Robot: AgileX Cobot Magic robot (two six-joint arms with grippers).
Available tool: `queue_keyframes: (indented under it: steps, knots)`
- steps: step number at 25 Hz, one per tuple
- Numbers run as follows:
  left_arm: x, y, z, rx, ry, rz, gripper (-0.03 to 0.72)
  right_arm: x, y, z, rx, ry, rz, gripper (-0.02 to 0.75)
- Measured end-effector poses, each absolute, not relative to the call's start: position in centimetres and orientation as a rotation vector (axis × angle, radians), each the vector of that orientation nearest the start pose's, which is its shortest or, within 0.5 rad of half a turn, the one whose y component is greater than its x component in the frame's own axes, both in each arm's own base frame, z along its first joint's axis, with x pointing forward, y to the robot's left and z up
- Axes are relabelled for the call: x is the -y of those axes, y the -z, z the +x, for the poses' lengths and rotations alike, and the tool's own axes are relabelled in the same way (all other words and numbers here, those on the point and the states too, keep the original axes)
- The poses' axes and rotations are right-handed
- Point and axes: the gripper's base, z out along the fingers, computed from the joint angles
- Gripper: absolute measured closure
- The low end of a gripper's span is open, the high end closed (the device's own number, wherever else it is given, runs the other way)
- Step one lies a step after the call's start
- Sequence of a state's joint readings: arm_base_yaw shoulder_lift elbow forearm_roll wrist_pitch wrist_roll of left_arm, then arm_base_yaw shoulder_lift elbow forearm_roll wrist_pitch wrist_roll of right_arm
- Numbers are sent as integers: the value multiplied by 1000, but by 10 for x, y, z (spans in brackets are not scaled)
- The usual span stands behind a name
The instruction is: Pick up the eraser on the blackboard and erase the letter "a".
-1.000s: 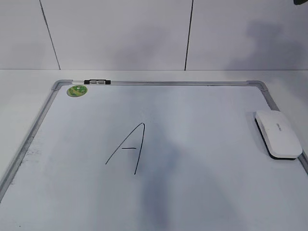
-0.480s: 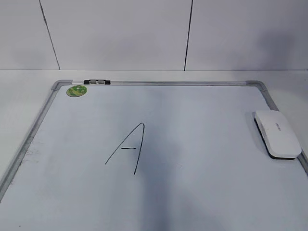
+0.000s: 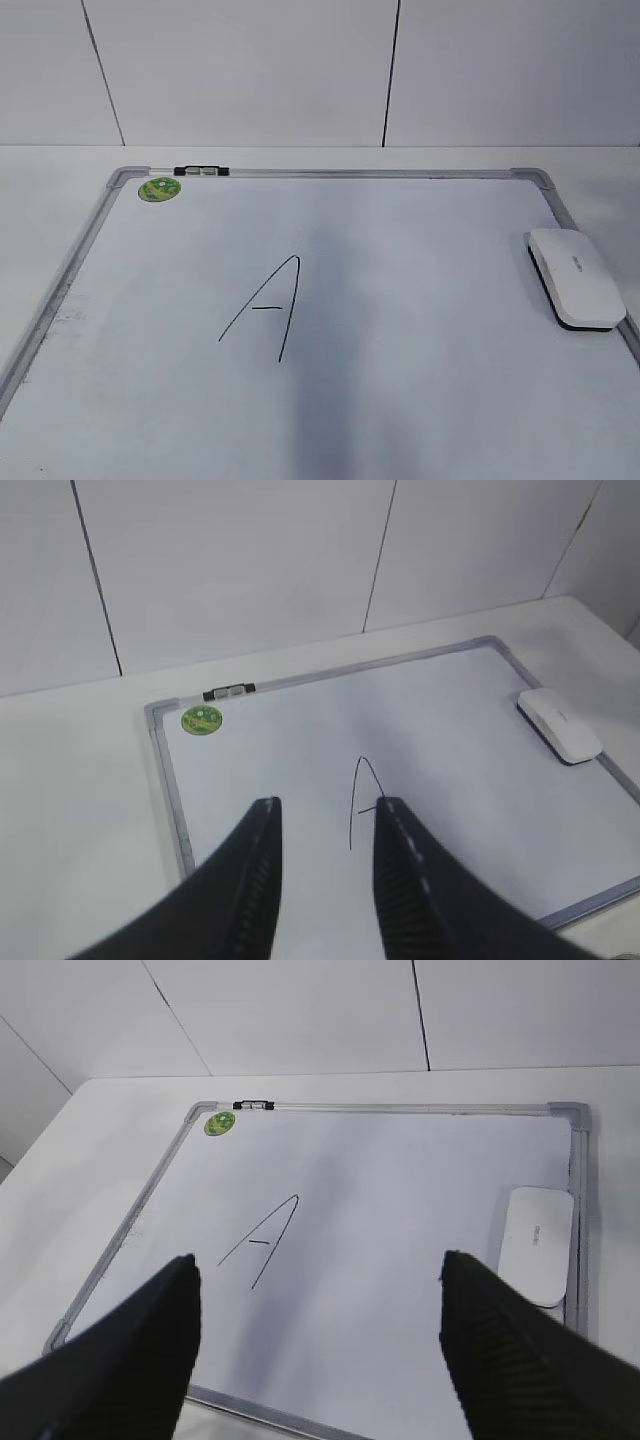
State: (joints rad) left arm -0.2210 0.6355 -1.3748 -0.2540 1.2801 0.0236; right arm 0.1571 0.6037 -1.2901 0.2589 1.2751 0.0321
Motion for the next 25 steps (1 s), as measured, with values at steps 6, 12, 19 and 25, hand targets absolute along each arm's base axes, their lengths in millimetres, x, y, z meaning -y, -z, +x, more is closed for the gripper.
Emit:
queue_keyframes:
  steps: [6, 12, 19, 25]
  knots:
    - [16, -484, -31, -1844, 428, 336, 449, -22, -440, -5, -2023, -418, -207, 145]
    - [10, -473, -68, -1751, 451, 347, 449, -19, -424, -24, -1993, -419, -210, 145]
    - [10, -423, -70, -1823, 460, 350, 449, -18, -397, -31, -2008, -399, -241, 145]
    - [14, -374, -50, -1968, 461, 345, 449, -13, -370, -29, -2055, -326, -241, 145]
